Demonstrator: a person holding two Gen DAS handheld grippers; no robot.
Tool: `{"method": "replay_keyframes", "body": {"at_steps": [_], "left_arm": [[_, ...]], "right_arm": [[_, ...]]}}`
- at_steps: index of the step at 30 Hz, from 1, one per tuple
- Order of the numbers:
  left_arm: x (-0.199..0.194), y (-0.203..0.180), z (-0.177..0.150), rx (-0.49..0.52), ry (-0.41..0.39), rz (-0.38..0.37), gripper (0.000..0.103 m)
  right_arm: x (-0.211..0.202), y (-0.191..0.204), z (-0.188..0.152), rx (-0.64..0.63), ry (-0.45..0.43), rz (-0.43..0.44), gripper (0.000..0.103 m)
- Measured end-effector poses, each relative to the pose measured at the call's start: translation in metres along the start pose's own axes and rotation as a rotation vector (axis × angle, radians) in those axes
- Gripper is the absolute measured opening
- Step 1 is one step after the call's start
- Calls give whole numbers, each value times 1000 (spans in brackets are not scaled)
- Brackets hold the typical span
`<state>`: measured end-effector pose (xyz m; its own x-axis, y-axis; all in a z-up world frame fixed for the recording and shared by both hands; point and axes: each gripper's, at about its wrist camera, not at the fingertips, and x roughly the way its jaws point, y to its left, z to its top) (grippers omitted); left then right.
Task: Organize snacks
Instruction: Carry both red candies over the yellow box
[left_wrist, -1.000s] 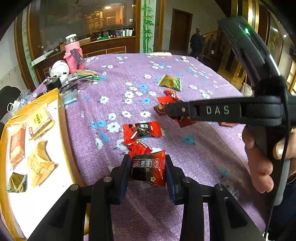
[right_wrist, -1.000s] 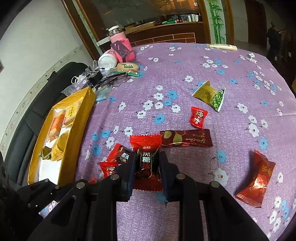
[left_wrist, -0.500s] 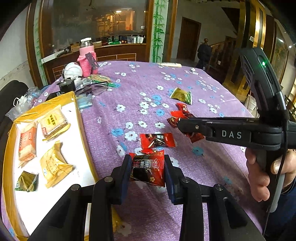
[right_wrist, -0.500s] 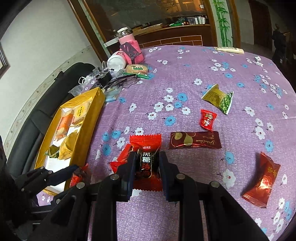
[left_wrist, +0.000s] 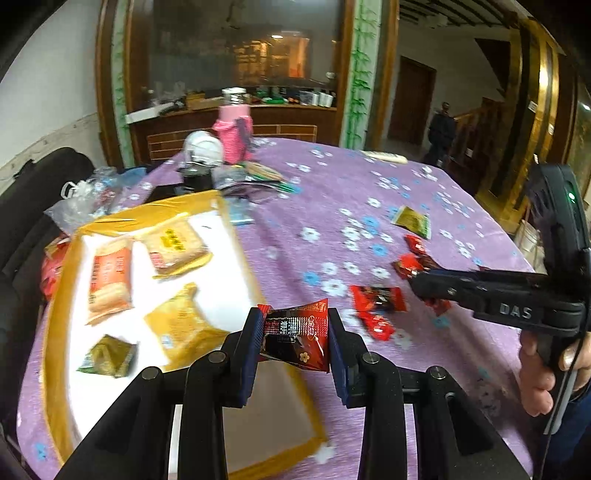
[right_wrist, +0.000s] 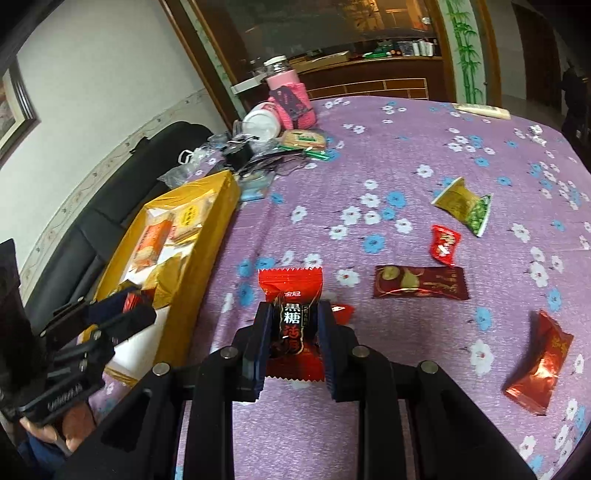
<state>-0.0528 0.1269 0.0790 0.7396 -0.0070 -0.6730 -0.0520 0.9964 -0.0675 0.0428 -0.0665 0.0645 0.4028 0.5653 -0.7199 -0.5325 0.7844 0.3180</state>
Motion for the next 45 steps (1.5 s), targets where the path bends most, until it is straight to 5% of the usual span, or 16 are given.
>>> {"method": "replay_keyframes", "body": {"at_steps": [11,20,26,45], "left_arm": [[-4,52,-16,-63,-25,151,35],[5,86,-28,-132,2,187,35],[8,104,-33,-174,22,203,35],[30,111,-43,-187,93,219,35]], "right_arm": [[1,57,-4,-86,14,69,24],[16,129,-7,-177,67,163,24],[38,162,-18,-244,84,141,24],[78,169,-37,-280,143,109,24]]}}
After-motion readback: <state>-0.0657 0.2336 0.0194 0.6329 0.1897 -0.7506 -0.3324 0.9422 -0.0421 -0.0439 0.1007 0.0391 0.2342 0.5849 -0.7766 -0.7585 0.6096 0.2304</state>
